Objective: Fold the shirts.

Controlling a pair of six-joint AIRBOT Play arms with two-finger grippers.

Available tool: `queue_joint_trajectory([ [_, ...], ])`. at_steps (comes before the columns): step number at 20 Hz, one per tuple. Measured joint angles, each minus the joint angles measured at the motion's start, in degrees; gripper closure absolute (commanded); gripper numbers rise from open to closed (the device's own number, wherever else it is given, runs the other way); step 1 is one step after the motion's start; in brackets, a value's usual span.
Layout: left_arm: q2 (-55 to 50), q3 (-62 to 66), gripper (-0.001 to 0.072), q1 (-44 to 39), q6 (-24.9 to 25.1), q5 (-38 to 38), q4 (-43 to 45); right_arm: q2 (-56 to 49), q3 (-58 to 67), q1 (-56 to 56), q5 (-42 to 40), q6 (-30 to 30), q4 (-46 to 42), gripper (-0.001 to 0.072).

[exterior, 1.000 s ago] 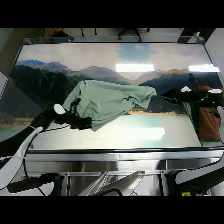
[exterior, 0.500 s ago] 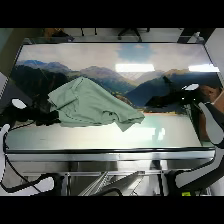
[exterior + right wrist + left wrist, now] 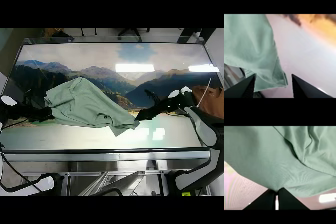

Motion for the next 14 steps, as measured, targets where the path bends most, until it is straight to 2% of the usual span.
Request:
queue_joint_trajectory([
  [2,0.0,0.09,0.0692,0.07,0.0,-0.52,0.0,-0.17,-0.55,1.6,-0.42,0.02,-0.31,0.0651],
  [3,0.0,0.13,0.0692,0.09,0.0,-0.94,0.0,-0.17,-0.7,2.1,-0.72,0.11,0.28,0.0695],
  [6,0.59,2.01,0.0693,0.11,0.37,-4.13,-2.78,1.57,1.14,2.8,2.54,-0.26,8.09,0.0693],
  [8,3.13,6.38,0.0693,0.11,1.44,-7.93,-8.85,4.83,5.18,2.16,5.29,-0.68,15.1,0.0693],
  [11,9.66,20.28,0.0693,0.92,2.38,-12.37,-20.63,12.81,15.37,-2.27,6.23,-1.84,31.34,0.0694],
  [14,15.78,39.8,0.0693,3.63,1.42,-12.41,-27.65,21.79,25.18,-9.57,1.29,-3.26,45.4,0.0694],
])
